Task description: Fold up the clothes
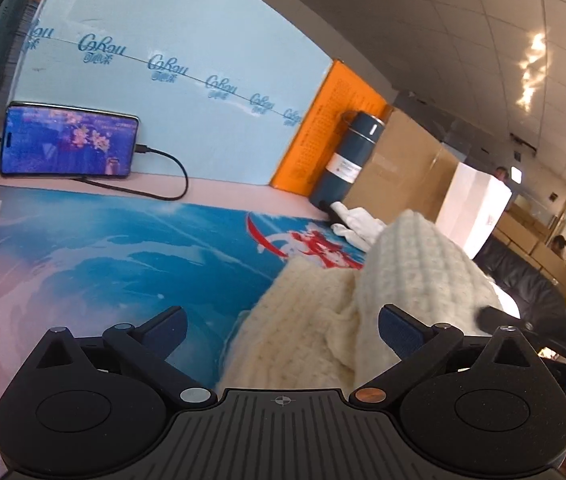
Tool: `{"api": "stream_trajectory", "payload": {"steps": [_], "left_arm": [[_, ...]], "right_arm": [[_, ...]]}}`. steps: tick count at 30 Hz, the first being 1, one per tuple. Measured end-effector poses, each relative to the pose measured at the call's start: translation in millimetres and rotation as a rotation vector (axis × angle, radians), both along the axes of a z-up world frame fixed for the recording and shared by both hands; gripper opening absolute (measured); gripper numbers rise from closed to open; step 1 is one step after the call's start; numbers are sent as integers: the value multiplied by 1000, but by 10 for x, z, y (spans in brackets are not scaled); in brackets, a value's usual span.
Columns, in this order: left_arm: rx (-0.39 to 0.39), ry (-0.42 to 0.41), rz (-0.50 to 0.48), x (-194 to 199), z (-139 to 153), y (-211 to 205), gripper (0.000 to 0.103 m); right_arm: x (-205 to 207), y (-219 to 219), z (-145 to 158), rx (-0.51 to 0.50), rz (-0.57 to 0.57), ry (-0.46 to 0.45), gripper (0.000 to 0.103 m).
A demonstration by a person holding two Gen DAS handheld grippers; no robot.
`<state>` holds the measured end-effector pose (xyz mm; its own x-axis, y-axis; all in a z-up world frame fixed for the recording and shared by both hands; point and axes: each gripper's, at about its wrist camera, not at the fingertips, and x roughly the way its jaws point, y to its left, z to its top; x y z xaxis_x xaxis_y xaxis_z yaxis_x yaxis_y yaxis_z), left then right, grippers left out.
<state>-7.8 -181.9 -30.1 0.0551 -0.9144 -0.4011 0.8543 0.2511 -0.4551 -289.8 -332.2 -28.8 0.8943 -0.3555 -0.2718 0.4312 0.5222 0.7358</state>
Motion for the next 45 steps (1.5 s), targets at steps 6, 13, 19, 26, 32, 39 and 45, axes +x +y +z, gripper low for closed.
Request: {"api": "stream_trajectory", "payload": {"steps": [6,13,19,26,32,39,45], "left_arm": [[102,-50,-3,-94,-26,-203,102],[102,-47,-80,-260,-16,-429,101],[110,16,-77,-184,-8,-675,101],[165,-126,-140,-373,-37,-958,38],[138,-235,-228,-548,-4,-889,15],[115,-271,-185,-484,50,-745,11],[99,-279,-20,-66,119,-357,11]], "right_arm": [[-478,30,-126,-36,-84,45,19],[-828,-16,-202,-43,-265,103,63],[-781,238,91,-307,-285,174,80],[-2,454,19,-377,-51,410,90],[251,605,-212,-488,-81,598,42],[-62,535,89,-547,-171,418,9],[-289,480,279,-527,-219,274,8]]}}
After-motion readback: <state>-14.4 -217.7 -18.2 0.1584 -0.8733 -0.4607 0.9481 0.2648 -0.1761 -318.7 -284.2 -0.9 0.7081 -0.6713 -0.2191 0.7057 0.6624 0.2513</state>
